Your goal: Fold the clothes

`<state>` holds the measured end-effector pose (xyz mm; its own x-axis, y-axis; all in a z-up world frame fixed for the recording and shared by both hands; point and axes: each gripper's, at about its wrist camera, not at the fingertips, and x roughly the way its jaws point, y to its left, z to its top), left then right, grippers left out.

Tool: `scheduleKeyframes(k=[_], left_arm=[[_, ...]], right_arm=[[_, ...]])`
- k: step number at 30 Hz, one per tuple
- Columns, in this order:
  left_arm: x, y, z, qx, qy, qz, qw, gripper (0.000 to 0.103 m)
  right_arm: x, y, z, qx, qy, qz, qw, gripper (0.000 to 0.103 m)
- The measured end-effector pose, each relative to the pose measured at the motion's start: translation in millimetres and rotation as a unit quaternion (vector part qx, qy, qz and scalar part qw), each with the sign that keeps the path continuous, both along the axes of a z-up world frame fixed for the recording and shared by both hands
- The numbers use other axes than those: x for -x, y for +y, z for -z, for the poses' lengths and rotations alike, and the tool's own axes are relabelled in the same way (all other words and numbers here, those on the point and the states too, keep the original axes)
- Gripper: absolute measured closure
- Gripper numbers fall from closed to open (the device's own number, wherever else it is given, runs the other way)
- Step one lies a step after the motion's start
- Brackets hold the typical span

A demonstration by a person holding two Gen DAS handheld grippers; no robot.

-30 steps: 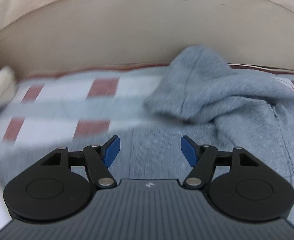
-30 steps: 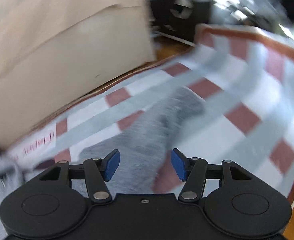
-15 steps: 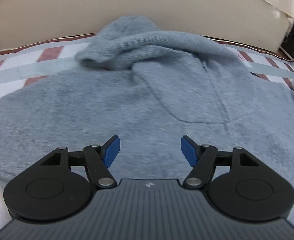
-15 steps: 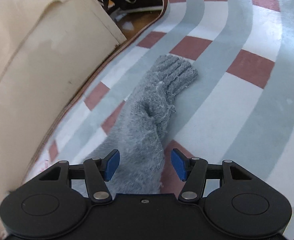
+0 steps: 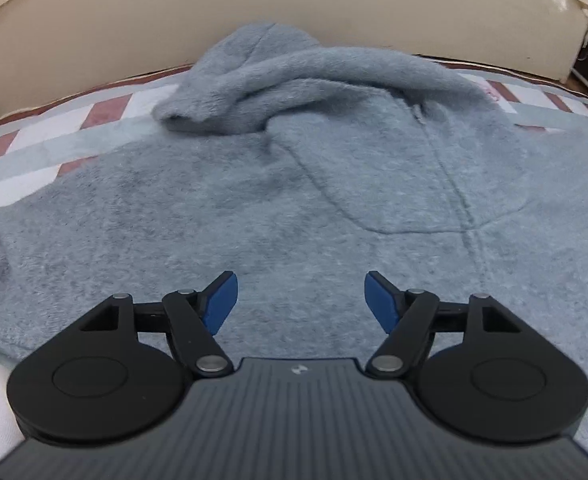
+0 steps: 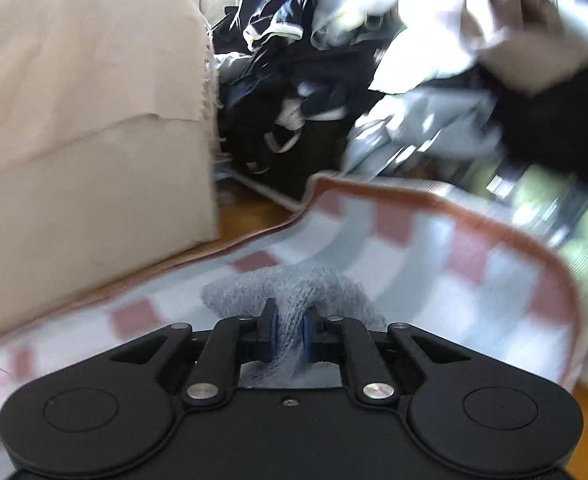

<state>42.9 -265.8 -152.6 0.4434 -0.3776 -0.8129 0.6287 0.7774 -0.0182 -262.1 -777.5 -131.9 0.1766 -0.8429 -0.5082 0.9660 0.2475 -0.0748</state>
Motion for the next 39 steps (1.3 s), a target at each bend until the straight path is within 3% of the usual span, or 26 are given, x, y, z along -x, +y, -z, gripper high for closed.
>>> scheduleKeyframes(k=[3, 5, 7, 9, 12, 14, 15, 17, 19, 21, 23, 25, 28, 30, 31, 34, 35, 36, 38, 39], left_arm=[[-1, -1, 7, -0.019, 0.008, -0.002, 0.9998, 0.033], [0, -2, 10, -0.032, 0.015, 0.000, 0.9994, 0.033], [-1, -2, 9, -0.037, 0.017, -0.001, 0.9992, 0.033], [-3, -2, 6, -0.032, 0.015, -0.004, 0.9994, 0.033], [-4, 1, 4, -0.028, 0.018, -0.007, 0.9994, 0.032], [-3, 3, 3, -0.025, 0.018, -0.008, 0.9995, 0.032], [-2, 5, 1, -0.021, 0.014, -0.006, 0.9997, 0.032], [0, 7, -2, -0.012, 0.009, -0.001, 0.9999, 0.032], [2, 6, -4, -0.007, 0.001, 0.010, 0.9999, 0.035], [4, 3, -5, -0.002, -0.004, 0.021, 0.9998, 0.039], [4, -3, -6, 0.014, 0.010, 0.035, 0.9993, 0.051], [7, -14, -7, 0.031, 0.023, 0.058, 0.9976, 0.056], [17, -37, -8, 0.049, 0.030, 0.110, 0.9923, 0.065], [26, -59, -9, 0.067, 0.044, 0.156, 0.9845, 0.065], [30, -72, -9, 0.079, 0.055, 0.179, 0.9791, 0.065], [42, -113, -8, 0.103, 0.081, 0.240, 0.9619, 0.065], [44, -126, -6, 0.103, 0.082, 0.249, 0.9597, 0.065], [47, -139, -4, 0.102, 0.081, 0.255, 0.9580, 0.065], [51, -157, -2, 0.103, 0.083, 0.258, 0.9570, 0.065], [51, -160, -2, 0.105, 0.085, 0.256, 0.9573, 0.065]], right_arm=[[-12, 7, 25, 0.001, 0.108, -0.002, 0.994, 0.082], [-23, 14, 47, -0.024, 0.156, -0.019, 0.987, 0.081], [-30, 36, 62, -0.026, 0.146, -0.092, 0.985, 0.077], [-42, 68, 71, -0.039, 0.122, -0.191, 0.973, 0.077], [-51, 101, 77, -0.146, 0.044, -0.325, 0.933, 0.080], [-43, 119, 74, -0.162, 0.007, -0.363, 0.917, 0.076], [-35, 119, 71, -0.153, 0.002, -0.355, 0.922, 0.065], [-10, 103, 65, -0.148, -0.023, -0.296, 0.943, 0.052], [21, 77, 59, -0.157, -0.061, -0.220, 0.961, 0.051], [66, 37, 58, -0.187, -0.139, -0.101, 0.967, 0.050], [113, 7, 64, -0.226, -0.238, -0.004, 0.945, 0.050], [147, -12, 77, -0.259, -0.308, 0.067, 0.913, 0.049], [176, -31, 94, -0.281, -0.368, 0.142, 0.875, 0.049], [182, -39, 101, -0.269, -0.385, 0.172, 0.866, 0.039], [179, -46, 105, -0.270, -0.377, 0.172, 0.869, 0.037], [159, -54, 104, -0.243, -0.335, 0.159, 0.896, 0.035], [151, -57, 99, -0.238, -0.314, 0.141, 0.908, 0.045], [143, -60, 94, -0.232, -0.293, 0.124, 0.919, 0.092], [127, -67, 75, -0.210, -0.243, 0.090, 0.943, 0.100], [122, -68, 55, -0.171, -0.213, 0.072, 0.959, 0.100]])
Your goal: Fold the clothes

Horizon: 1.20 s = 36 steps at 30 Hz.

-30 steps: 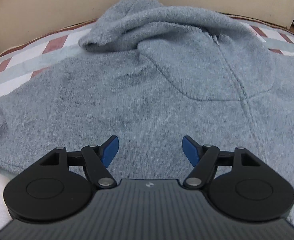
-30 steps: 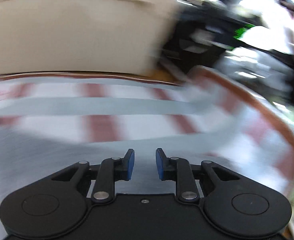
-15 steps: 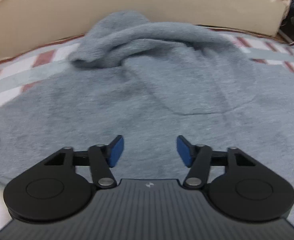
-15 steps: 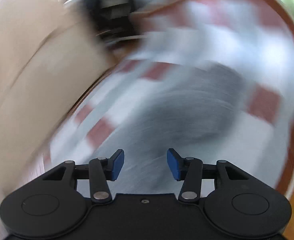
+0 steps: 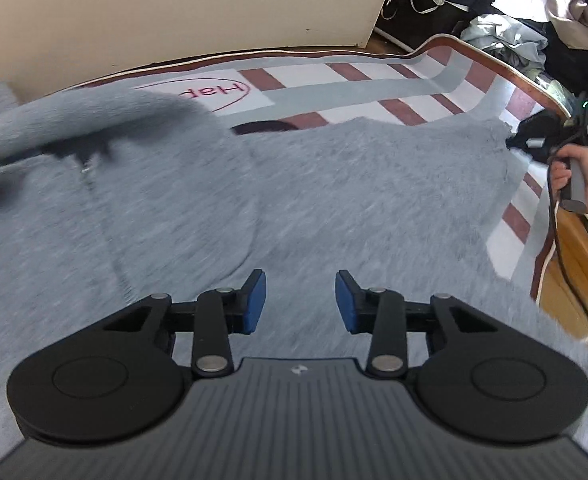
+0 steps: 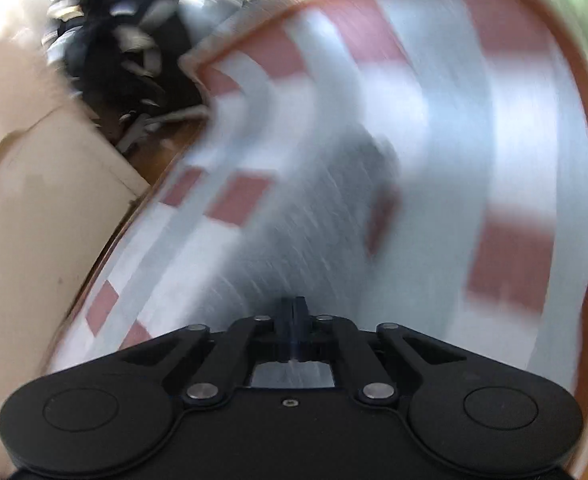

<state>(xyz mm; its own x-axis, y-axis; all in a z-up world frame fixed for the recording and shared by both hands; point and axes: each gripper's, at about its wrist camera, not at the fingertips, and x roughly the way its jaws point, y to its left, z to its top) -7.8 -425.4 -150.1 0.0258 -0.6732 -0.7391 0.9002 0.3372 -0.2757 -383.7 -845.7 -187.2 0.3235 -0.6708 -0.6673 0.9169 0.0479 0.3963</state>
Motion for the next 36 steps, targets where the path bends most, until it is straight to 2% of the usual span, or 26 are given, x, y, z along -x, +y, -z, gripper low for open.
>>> scheduleKeyframes(k=[1, 2, 4, 7, 9, 10, 11, 12, 14, 18, 20, 21, 23, 24, 25, 26, 27, 28, 30, 34, 36], left_arm=[[0, -2, 0, 0.001, 0.003, -0.003, 1.0000, 0.065], [0, -4, 0, 0.002, 0.005, -0.005, 1.0000, 0.065], [1, -3, 1, 0.005, 0.003, -0.008, 0.9999, 0.064], [2, -1, 7, 0.001, 0.000, -0.012, 0.9999, 0.064], [3, 0, 13, -0.008, 0.004, -0.015, 0.9998, 0.064], [4, 2, 14, -0.010, 0.006, -0.013, 0.9998, 0.064], [5, 3, 15, -0.011, 0.005, -0.009, 0.9999, 0.064], [6, 5, 15, -0.013, 0.003, -0.006, 0.9999, 0.064], [5, 10, 14, -0.016, -0.005, -0.008, 0.9998, 0.064], [-2, 20, 13, -0.021, 0.004, -0.020, 0.9996, 0.062], [-5, 25, 15, -0.026, 0.007, -0.024, 0.9993, 0.062], [-6, 26, 16, -0.030, 0.008, -0.027, 0.9991, 0.062], [-7, 28, 19, -0.039, 0.009, -0.036, 0.9985, 0.062], [-6, 28, 21, -0.043, 0.014, -0.044, 0.9980, 0.062], [-5, 28, 22, -0.045, 0.019, -0.050, 0.9976, 0.062], [-4, 29, 23, -0.043, 0.021, -0.052, 0.9975, 0.062], [-1, 31, 24, -0.041, 0.019, -0.052, 0.9976, 0.062], [1, 32, 24, -0.039, 0.018, -0.053, 0.9977, 0.062], [3, 37, 25, -0.038, 0.018, -0.057, 0.9975, 0.062], [-2, 48, 22, -0.035, 0.024, -0.071, 0.9966, 0.062], [-6, 52, 23, -0.035, 0.026, -0.079, 0.9959, 0.062]], right_arm=[[-1, 3, -22, 0.048, 0.006, -0.018, 0.999, 0.100], [4, 8, -44, 0.095, -0.009, -0.036, 0.995, 0.101], [24, 11, -75, 0.137, -0.029, -0.028, 0.990, 0.101], [51, -10, -67, 0.048, -0.007, 0.022, 0.999, 0.089], [59, -16, -39, -0.031, -0.010, 0.022, 0.999, 0.071], [59, -13, -28, -0.049, -0.011, 0.023, 0.998, 0.068], [58, -9, -18, -0.053, -0.014, 0.022, 0.998, 0.066], [55, -6, -8, -0.055, -0.020, 0.023, 0.998, 0.054], [46, -5, 6, -0.062, -0.023, 0.024, 0.998, 0.040], [23, -6, 31, -0.075, -0.016, 0.017, 0.997, 0.038], [4, 3, 31, -0.038, 0.027, 0.008, 0.999, 0.034], [-9, 7, 31, -0.027, 0.069, -0.015, 0.997, 0.033], [-33, 13, 32, -0.004, 0.146, -0.081, 0.986, 0.036], [-40, 18, 32, 0.016, 0.170, -0.123, 0.978, 0.055], [-40, 21, 29, 0.024, 0.167, -0.144, 0.975, 0.065], [-39, 23, 27, 0.030, 0.163, -0.164, 0.972, 0.084], [-35, 22, 24, 0.029, 0.152, -0.161, 0.975, 0.095], [-31, 22, 18, 0.036, 0.155, -0.155, 0.975, 0.095], [-21, 33, -1, 0.084, 0.159, -0.143, 0.973, 0.097], [12, 66, -52, 0.188, 0.129, -0.085, 0.970, 0.101], [29, 80, -59, 0.205, 0.157, -0.044, 0.965, 0.103]])
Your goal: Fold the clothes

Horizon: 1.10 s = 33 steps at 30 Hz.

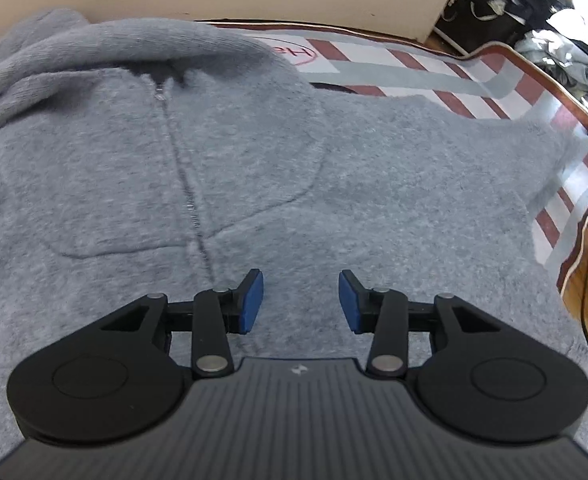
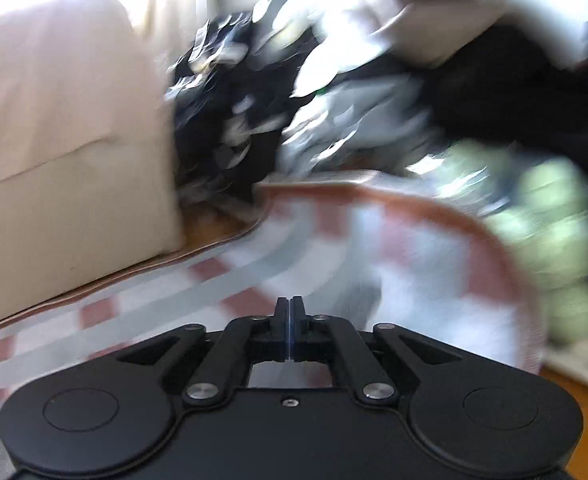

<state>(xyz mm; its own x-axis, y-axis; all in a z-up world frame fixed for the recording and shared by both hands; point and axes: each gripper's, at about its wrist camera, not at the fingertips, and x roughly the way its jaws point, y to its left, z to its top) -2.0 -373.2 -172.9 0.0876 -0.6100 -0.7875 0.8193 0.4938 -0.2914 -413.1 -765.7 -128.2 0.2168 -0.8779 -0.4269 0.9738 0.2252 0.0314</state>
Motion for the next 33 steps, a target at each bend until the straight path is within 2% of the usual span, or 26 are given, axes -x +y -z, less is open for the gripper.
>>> scheduleKeyframes(k=[1, 3, 4, 6, 8, 10, 12, 13, 15, 18, 21, 24, 25, 26, 28, 30, 31, 33], left_arm=[[-2, 1, 1, -0.002, 0.004, -0.004, 1.0000, 0.062], [-2, 1, 1, -0.004, 0.008, -0.005, 0.9999, 0.062], [-1, 0, 1, -0.006, 0.008, -0.004, 0.9999, 0.062], [1, 0, -1, -0.012, 0.004, 0.000, 0.9999, 0.062], [2, 2, -4, -0.014, -0.005, 0.005, 0.9999, 0.062], [2, 4, -8, -0.017, -0.022, 0.004, 0.9996, 0.062], [0, 10, -12, -0.022, -0.035, -0.003, 0.9991, 0.062], [-3, 14, -14, -0.023, -0.037, -0.008, 0.9990, 0.062], [-10, 25, -16, -0.026, -0.035, -0.020, 0.9989, 0.062], [-19, 40, -19, -0.038, -0.041, -0.036, 0.9978, 0.062], [-31, 51, -27, -0.054, -0.048, -0.055, 0.9959, 0.062], [-51, 61, -51, -0.070, -0.077, -0.078, 0.9915, 0.061], [-62, 65, -61, -0.078, -0.088, -0.089, 0.9891, 0.061], [-74, 70, -72, -0.086, -0.097, -0.100, 0.9865, 0.061], [-99, 86, -94, -0.095, -0.119, -0.120, 0.9809, 0.055], [-128, 113, -115, -0.105, -0.151, -0.137, 0.9734, 0.052], [-144, 129, -123, -0.118, -0.170, -0.148, 0.9672, 0.050], [-174, 163, -134, -0.154, -0.211, -0.169, 0.9504, 0.046]], right_arm=[[9, -5, 10, -0.032, 0.021, 0.019, 0.999, 0.103], [30, -24, 42, -0.138, 0.051, 0.059, 0.987, 0.102], [40, -26, 52, -0.171, 0.038, 0.067, 0.982, 0.102], [51, -25, 59, -0.215, -0.024, 0.060, 0.975, 0.093], [45, -23, 55, -0.226, -0.058, 0.039, 0.972, 0.088], [23, -21, 43, -0.209, -0.055, 0.008, 0.976, 0.072], [-1, -18, 32, -0.188, -0.048, -0.024, 0.981, 0.044], [-15, -19, 28, -0.179, -0.042, -0.037, 0.982, 0.042], [-41, -22, 26, -0.170, -0.025, -0.060, 0.983, 0.040], [-80, -39, 45, -0.215, 0.034, -0.076, 0.973, 0.040], [-104, -46, 74, -0.239, 0.111, -0.059, 0.963, 0.039], [-97, -39, 78, -0.212, 0.107, -0.041, 0.971, 0.039], [-95, -40, 76, -0.220, 0.103, -0.016, 0.970, 0.041], [-95, -38, 70, -0.214, 0.119, 0.024, 0.969, 0.049], [-99, -28, 56, -0.187, 0.153, 0.091, 0.966, 0.049], [-110, -2, 37, -0.143, 0.151, 0.070, 0.976, 0.048], [-117, 12, 30, -0.124, 0.144, 0.032, 0.981, 0.047], [-139, 44, 18, -0.088, 0.145, -0.048, 0.984, 0.042]])
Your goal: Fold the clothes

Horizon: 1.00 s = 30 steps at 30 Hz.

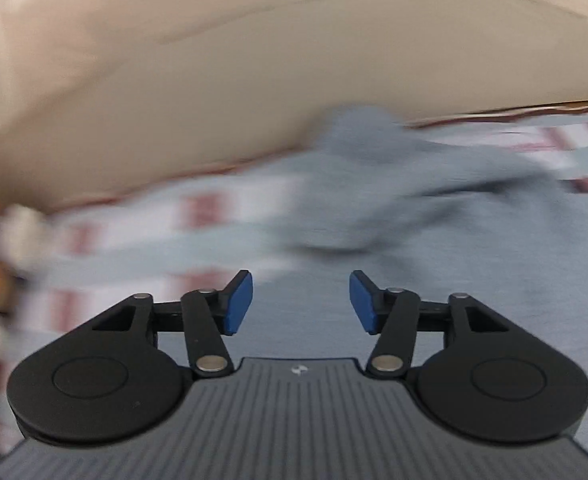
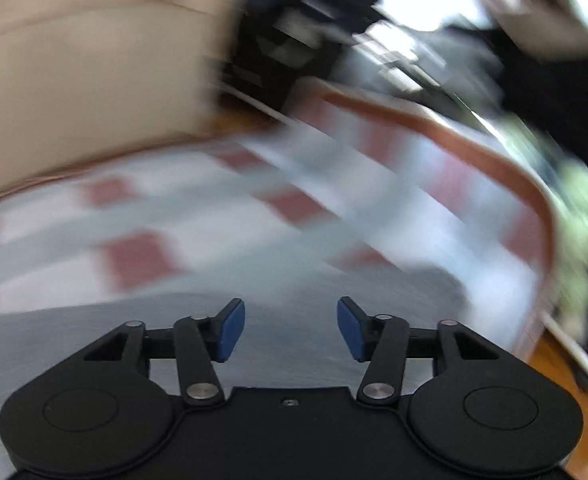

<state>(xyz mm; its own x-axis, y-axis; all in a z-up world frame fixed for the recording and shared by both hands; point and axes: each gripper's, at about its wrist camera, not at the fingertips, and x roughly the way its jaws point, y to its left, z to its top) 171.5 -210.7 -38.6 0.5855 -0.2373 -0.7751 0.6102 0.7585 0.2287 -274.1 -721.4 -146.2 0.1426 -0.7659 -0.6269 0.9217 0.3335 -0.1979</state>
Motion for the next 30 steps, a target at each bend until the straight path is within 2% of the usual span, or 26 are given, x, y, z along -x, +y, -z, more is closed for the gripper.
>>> scheduleKeyframes(k=[2, 5, 8, 10, 12, 15, 17, 19, 21, 24, 25, 28, 30], left_arm=[[-27, 37, -1, -0.050, -0.023, -0.020, 0.9983, 0.043], [-57, 91, 10, -0.110, -0.025, -0.040, 0.9928, 0.040], [-74, 157, 35, -0.133, -0.002, -0.057, 0.9894, 0.038], [-80, 199, 55, -0.118, 0.020, -0.086, 0.9890, 0.037], [-92, 243, 78, -0.089, 0.059, -0.150, 0.9830, 0.037], [-105, 291, 111, -0.054, 0.132, -0.241, 0.9600, 0.037], [-112, 314, 122, -0.026, 0.166, -0.290, 0.9422, 0.036], [-118, 336, 125, 0.020, 0.192, -0.334, 0.9227, 0.035], [-119, 347, 121, 0.038, 0.187, -0.353, 0.9157, 0.035], [-114, 343, 120, -0.025, 0.142, -0.350, 0.9255, 0.031], [-115, 341, 123, -0.040, 0.140, -0.340, 0.9290, 0.027], [-115, 342, 132, -0.017, 0.181, -0.322, 0.9290, 0.026], [-113, 340, 134, -0.013, 0.185, -0.319, 0.9293, 0.026]], right_arm=[[-26, 29, -7, 0.015, 0.002, -0.074, 0.997, 0.042], [-69, 63, -19, 0.005, -0.008, -0.171, 0.985, 0.039], [-107, 95, -29, -0.024, -0.022, -0.228, 0.973, 0.038], [-130, 116, -34, -0.049, -0.033, -0.256, 0.965, 0.038], [-144, 135, -33, -0.072, -0.038, -0.280, 0.957, 0.038], [-159, 160, -31, -0.101, -0.041, -0.305, 0.946, 0.038], [-166, 178, -28, -0.110, -0.036, -0.323, 0.939, 0.038], [-170, 190, -24, -0.112, -0.021, -0.339, 0.934, 0.038], [-173, 201, -19, -0.112, -0.003, -0.352, 0.929, 0.038], [-177, 214, -8, -0.096, 0.051, -0.362, 0.926, 0.038], [-178, 217, -5, -0.091, 0.069, -0.365, 0.924, 0.038], [-178, 220, -2, -0.092, 0.077, -0.372, 0.920, 0.038], [-178, 220, -3, -0.097, 0.070, -0.370, 0.921, 0.038]])
